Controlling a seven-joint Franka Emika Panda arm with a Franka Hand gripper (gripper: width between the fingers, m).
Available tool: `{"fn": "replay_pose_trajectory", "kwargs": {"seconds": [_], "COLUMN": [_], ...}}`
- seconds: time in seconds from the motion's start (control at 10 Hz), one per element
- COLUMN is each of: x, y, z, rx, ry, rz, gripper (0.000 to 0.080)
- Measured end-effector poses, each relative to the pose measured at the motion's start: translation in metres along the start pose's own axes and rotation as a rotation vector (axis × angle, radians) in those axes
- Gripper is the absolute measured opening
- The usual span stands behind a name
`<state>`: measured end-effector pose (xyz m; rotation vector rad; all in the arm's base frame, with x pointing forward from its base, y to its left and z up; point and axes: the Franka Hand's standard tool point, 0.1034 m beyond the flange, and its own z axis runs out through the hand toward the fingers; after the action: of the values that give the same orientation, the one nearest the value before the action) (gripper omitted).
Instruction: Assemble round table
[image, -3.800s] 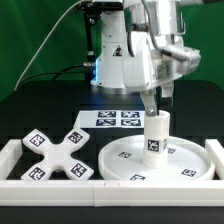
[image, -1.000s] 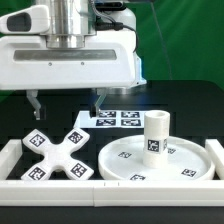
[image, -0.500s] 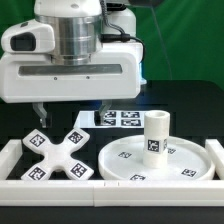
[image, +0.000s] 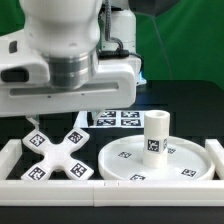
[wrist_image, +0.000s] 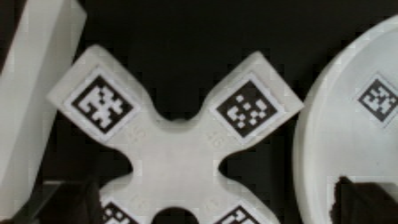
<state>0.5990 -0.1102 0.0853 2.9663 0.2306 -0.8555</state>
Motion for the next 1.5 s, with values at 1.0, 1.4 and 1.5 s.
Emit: {"fn": "replay_pose_trajectory", "kwargs": {"seconds": [1.0,1.4,1.5], "x": [0.01,0.023,0.023], "y": [0.017,0.016,0.017], "z": [0.02,0.028,0.028], "rx": [-0.005,-0.022,-0.022], "ry": [-0.019,0.024,0.024], "rz": [0.029,0.036,0.037], "gripper": [0.0649,0.0649,0.0649]}}
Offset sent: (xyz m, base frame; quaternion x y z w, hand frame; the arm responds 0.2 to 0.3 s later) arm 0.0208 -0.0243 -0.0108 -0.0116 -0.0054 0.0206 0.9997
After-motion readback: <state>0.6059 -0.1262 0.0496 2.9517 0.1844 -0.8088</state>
